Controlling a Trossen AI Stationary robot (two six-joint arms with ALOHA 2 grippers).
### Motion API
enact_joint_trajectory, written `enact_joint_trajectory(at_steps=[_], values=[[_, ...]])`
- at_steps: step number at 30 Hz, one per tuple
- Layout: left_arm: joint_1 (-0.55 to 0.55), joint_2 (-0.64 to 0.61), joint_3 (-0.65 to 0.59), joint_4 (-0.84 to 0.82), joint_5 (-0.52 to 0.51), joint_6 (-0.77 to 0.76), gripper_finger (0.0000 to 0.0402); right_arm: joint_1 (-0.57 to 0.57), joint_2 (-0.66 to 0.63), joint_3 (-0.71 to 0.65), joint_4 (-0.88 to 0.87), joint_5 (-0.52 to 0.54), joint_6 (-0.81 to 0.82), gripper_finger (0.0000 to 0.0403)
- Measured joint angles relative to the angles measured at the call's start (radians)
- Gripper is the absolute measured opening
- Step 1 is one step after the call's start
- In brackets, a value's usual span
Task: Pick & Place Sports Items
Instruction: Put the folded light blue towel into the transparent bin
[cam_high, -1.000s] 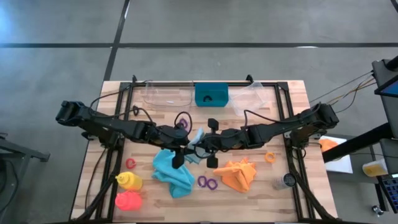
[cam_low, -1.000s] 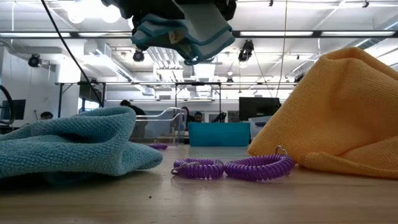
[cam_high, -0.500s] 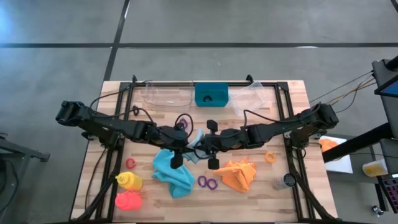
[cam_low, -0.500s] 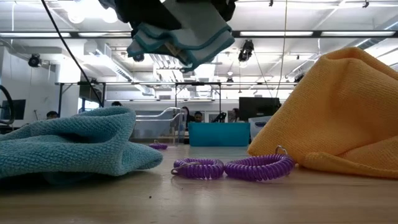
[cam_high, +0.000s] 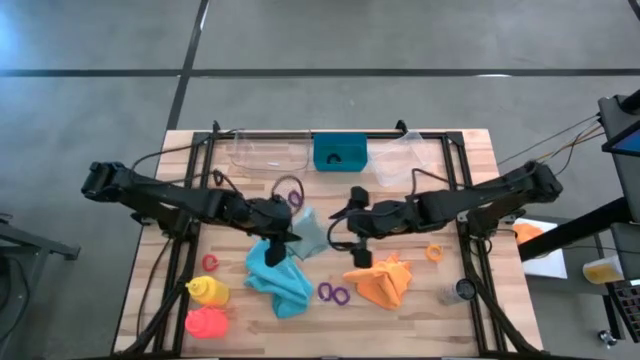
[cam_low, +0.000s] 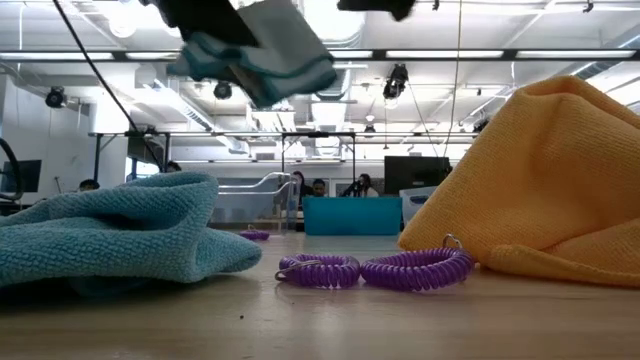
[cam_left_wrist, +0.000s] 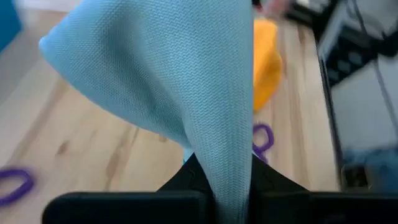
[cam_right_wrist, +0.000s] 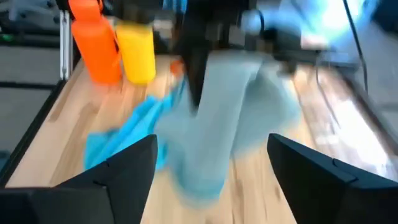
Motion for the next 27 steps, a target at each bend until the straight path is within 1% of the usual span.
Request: enact_joint_trajectory(at_steps=[3, 5, 7, 9, 13, 15, 18, 22, 27], values=[[0.041, -0.062, 0.037, -0.086, -0.061, -0.072, 0.0028, 0.015, -0.041, -0.014, -0.079, 0.004, 0.069, 0.031], [0.084, -0.098, 0.043, -0.091, -0.069, -0.081, 0.0028, 0.03, -0.063, -0.035, -0.09, 0.01, 0.099, 0.031], [0.146, -0.129, 0.043, -0.095, -0.065, -0.091, 0.0028, 0.048, -0.083, -0.066, -0.079, 0.022, 0.109, 0.031], [0.237, -0.15, 0.042, -0.108, -0.054, -0.107, 0.0028, 0.063, -0.099, -0.096, -0.058, 0.033, 0.111, 0.0311], [0.48, -0.14, 0.039, -0.114, 0.028, -0.198, 0.0028, 0.08, -0.122, -0.16, 0.001, 0.051, 0.113, 0.0311], [0.591, -0.118, 0.03, -0.08, 0.081, -0.222, 0.0028, 0.08, -0.134, -0.18, 0.014, 0.051, 0.113, 0.0311], [0.723, -0.075, 0.026, -0.064, 0.154, -0.227, 0.0028, 0.082, -0.149, -0.21, 0.035, 0.053, 0.114, 0.0311], [0.82, -0.029, 0.026, -0.028, 0.236, -0.226, 0.0028, 0.081, -0.155, -0.233, 0.053, 0.053, 0.113, 0.0311], [0.89, 0.003, 0.026, -0.021, 0.259, -0.227, 0.0028, 0.082, -0.152, -0.235, 0.056, 0.053, 0.113, 0.0311]])
